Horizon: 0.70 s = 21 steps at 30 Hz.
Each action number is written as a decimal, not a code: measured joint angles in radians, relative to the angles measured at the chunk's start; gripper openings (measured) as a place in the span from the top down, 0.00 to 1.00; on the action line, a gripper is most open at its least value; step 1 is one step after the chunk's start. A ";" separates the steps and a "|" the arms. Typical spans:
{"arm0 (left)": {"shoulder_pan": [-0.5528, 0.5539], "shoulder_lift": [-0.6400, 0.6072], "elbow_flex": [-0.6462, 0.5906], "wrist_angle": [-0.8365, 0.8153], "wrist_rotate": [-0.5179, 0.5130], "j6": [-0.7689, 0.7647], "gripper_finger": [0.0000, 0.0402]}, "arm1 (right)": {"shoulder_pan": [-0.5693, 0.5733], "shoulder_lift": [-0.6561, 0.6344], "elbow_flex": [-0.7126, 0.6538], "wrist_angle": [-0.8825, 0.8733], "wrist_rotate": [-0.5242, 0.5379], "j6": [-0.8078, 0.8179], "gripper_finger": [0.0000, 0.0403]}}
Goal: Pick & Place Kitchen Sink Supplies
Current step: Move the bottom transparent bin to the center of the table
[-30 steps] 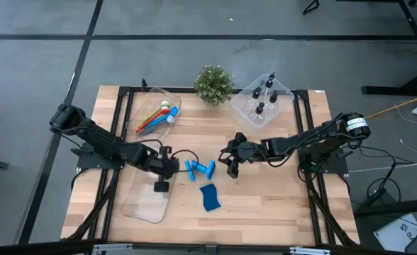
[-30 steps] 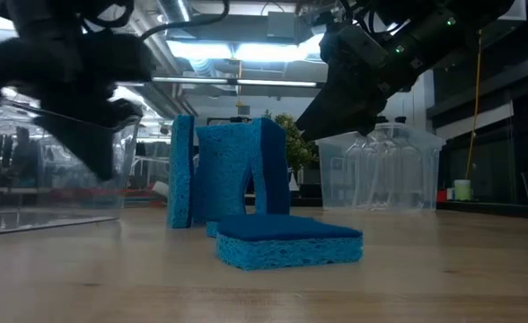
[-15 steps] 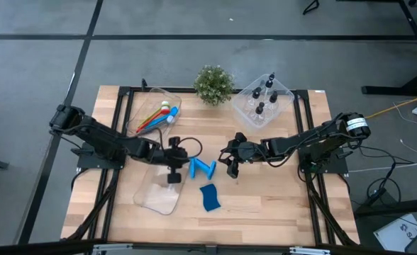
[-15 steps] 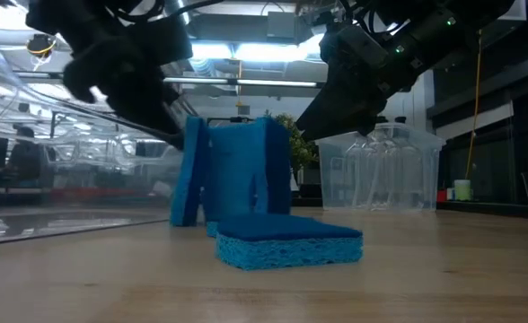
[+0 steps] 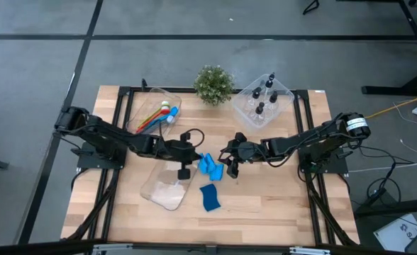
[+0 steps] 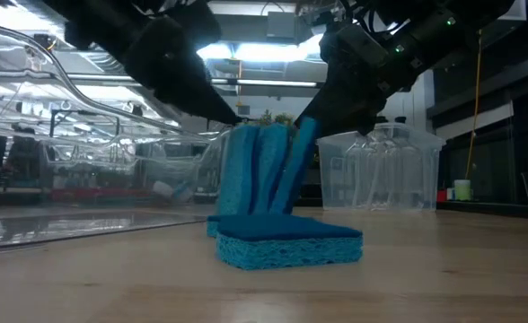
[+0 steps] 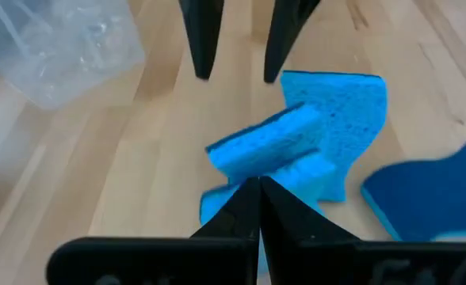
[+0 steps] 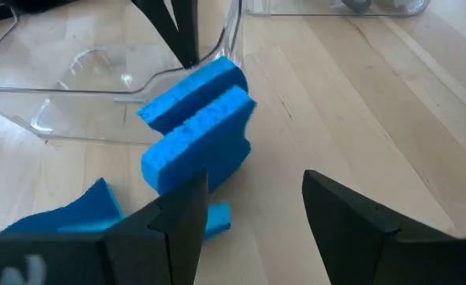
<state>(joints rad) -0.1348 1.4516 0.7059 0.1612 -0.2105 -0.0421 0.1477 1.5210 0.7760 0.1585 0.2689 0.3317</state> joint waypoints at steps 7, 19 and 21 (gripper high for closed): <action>0.045 0.061 0.000 0.113 -0.018 0.047 1.00 | -0.001 0.000 0.000 0.000 0.000 -0.004 0.49; 0.056 0.006 0.231 -0.281 0.005 0.074 1.00 | -0.001 0.000 0.000 -0.012 0.000 -0.026 0.49; 0.029 0.004 0.319 -0.523 0.003 0.012 1.00 | -0.001 0.000 0.000 -0.019 -0.001 -0.027 0.49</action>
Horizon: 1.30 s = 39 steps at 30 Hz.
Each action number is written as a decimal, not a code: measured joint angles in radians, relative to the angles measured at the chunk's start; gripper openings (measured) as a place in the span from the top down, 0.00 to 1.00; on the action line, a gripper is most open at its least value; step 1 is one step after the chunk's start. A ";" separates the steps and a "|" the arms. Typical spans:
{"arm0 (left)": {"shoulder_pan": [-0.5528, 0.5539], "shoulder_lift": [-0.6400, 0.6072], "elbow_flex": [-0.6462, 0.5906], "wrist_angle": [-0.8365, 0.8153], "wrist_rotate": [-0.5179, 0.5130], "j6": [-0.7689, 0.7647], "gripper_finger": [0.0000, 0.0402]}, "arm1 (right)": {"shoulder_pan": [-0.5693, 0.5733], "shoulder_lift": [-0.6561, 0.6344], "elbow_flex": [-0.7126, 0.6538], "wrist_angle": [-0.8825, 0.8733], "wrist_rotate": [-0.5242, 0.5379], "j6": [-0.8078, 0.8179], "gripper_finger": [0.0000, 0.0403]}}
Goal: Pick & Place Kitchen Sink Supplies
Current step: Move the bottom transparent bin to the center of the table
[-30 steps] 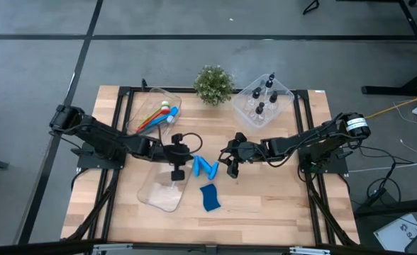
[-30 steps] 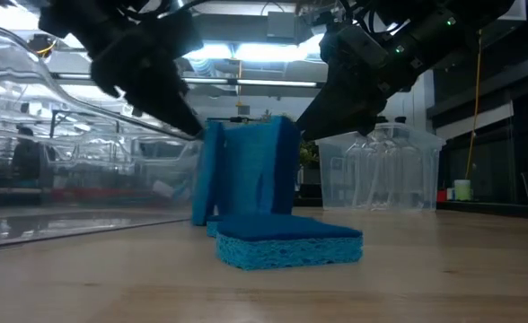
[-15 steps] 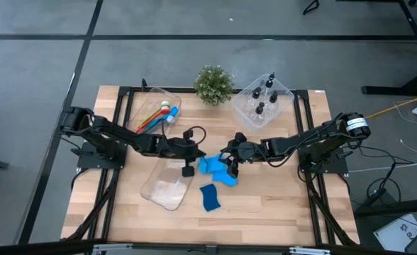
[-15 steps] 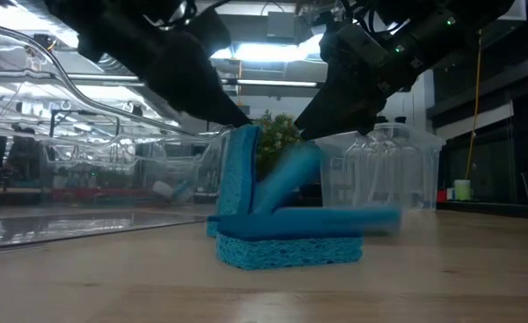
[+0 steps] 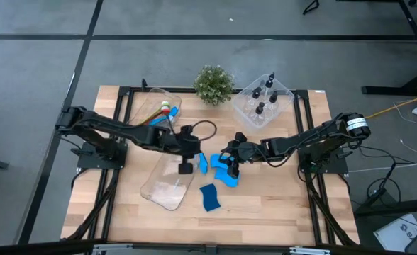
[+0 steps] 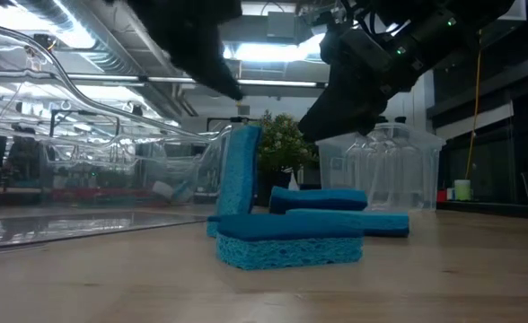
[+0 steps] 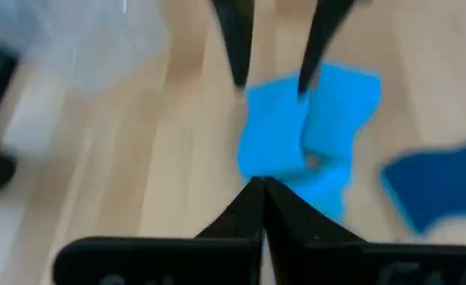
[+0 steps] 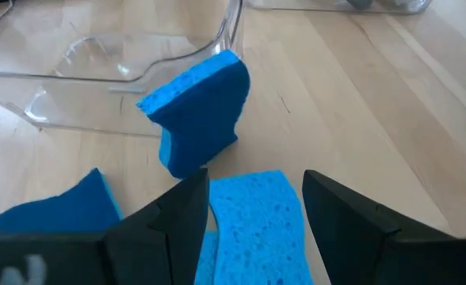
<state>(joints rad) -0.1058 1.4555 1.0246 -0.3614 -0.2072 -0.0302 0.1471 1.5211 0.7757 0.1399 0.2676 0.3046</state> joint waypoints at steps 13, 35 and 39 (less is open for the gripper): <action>-0.154 0.066 0.065 -0.474 0.180 -0.297 1.00 | 0.000 0.000 0.000 0.000 -0.009 0.010 0.49; -0.069 0.332 0.042 0.153 0.357 0.004 1.00 | 0.004 -0.170 0.000 -0.237 -0.103 0.098 0.49; -0.019 0.332 0.043 0.292 0.357 0.024 1.00 | 0.012 -0.171 0.000 -0.241 -0.104 0.106 0.49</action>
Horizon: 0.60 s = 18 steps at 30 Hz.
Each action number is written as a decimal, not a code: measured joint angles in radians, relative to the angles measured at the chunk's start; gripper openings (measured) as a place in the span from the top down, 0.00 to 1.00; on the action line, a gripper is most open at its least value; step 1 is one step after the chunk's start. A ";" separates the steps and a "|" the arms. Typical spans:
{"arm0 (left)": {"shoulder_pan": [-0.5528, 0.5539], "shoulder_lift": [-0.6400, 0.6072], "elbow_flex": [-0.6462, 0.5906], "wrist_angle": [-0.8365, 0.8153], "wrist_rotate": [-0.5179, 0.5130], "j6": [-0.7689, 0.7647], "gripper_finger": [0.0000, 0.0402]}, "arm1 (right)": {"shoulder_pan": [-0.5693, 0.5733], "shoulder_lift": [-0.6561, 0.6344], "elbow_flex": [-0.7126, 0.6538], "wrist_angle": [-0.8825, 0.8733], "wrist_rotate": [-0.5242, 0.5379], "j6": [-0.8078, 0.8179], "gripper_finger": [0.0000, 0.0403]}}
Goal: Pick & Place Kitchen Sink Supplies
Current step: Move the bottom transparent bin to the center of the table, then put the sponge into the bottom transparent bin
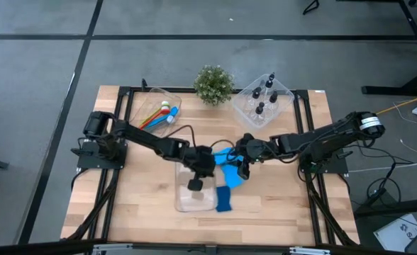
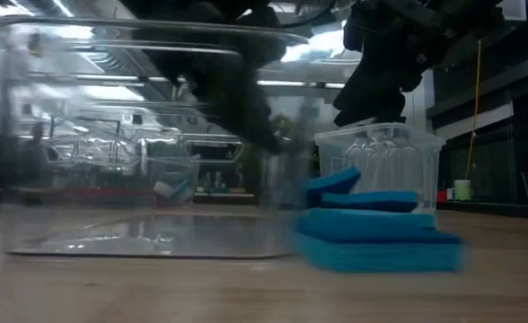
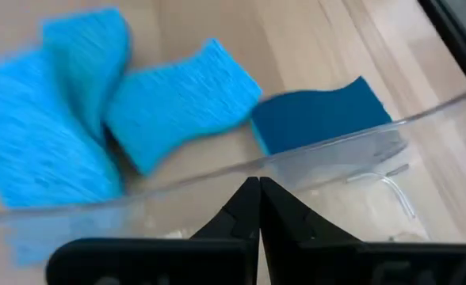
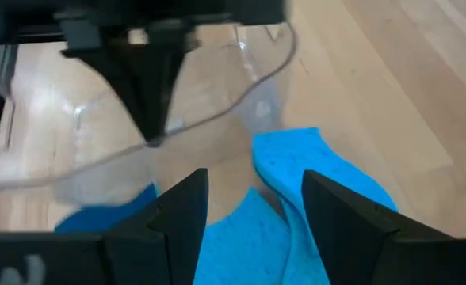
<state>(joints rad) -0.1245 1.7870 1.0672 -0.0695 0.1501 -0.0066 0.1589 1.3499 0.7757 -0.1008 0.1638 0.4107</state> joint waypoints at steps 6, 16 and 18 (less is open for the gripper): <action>0.079 0.000 0.000 0.095 0.000 0.047 1.00 | 0.003 0.000 0.000 -0.002 0.000 0.000 0.49; 0.113 -0.145 0.000 0.138 -0.018 0.083 1.00 | 0.005 0.000 0.000 -0.013 -0.001 -0.005 0.49; 0.090 -0.211 0.000 0.105 -0.045 0.085 1.00 | 0.011 0.000 0.000 -0.032 0.000 -0.007 0.49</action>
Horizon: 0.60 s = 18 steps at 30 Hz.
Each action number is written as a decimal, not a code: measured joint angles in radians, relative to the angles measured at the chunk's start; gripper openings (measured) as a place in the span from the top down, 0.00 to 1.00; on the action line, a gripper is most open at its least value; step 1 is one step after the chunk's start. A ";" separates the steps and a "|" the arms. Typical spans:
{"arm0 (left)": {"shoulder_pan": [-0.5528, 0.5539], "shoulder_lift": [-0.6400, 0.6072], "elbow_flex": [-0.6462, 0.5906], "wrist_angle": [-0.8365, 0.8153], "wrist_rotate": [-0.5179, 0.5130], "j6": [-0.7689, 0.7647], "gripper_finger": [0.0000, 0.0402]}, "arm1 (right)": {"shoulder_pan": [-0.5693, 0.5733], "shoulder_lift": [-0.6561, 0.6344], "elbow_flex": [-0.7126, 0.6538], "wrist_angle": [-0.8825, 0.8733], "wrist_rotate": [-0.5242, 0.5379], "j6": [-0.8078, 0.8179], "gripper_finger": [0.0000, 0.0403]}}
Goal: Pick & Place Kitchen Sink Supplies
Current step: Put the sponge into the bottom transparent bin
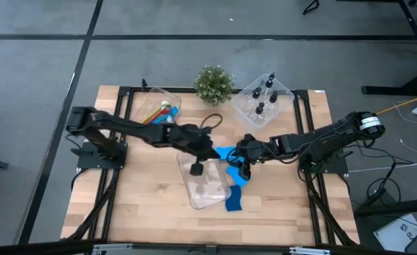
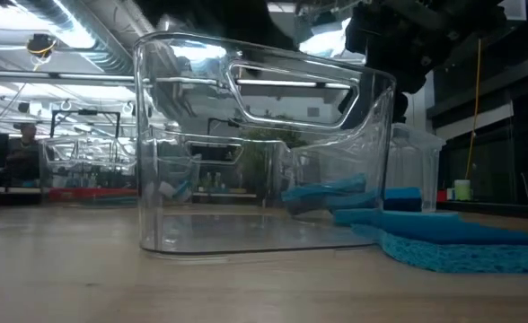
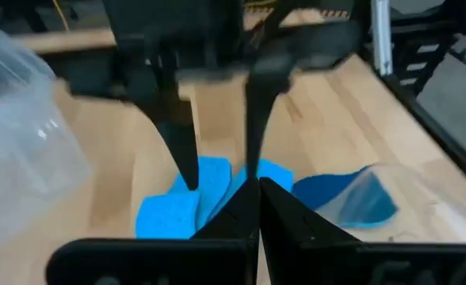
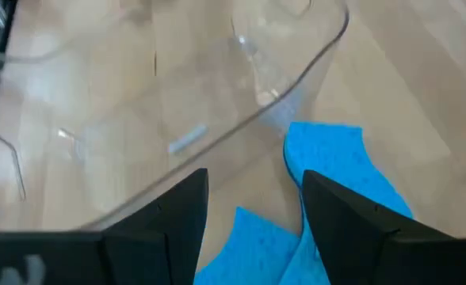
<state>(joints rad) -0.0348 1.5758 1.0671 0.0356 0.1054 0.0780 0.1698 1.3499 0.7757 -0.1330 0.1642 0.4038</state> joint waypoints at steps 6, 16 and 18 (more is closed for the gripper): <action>-0.138 -0.203 -0.070 -0.034 -0.188 0.025 1.00 | 0.025 0.000 0.000 -0.025 0.000 -0.015 0.49; -0.375 -0.476 -0.414 0.195 -0.599 -0.097 1.00 | 0.031 -0.004 0.000 0.067 0.020 -0.020 0.49; -0.390 -0.530 -0.471 0.225 -0.601 -0.097 1.00 | 0.031 -0.004 0.000 0.089 0.039 -0.021 0.49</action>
<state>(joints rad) -0.4247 1.0458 0.5963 0.2605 -0.4951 -0.0194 0.2008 1.3460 0.7761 -0.0440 0.2035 0.3824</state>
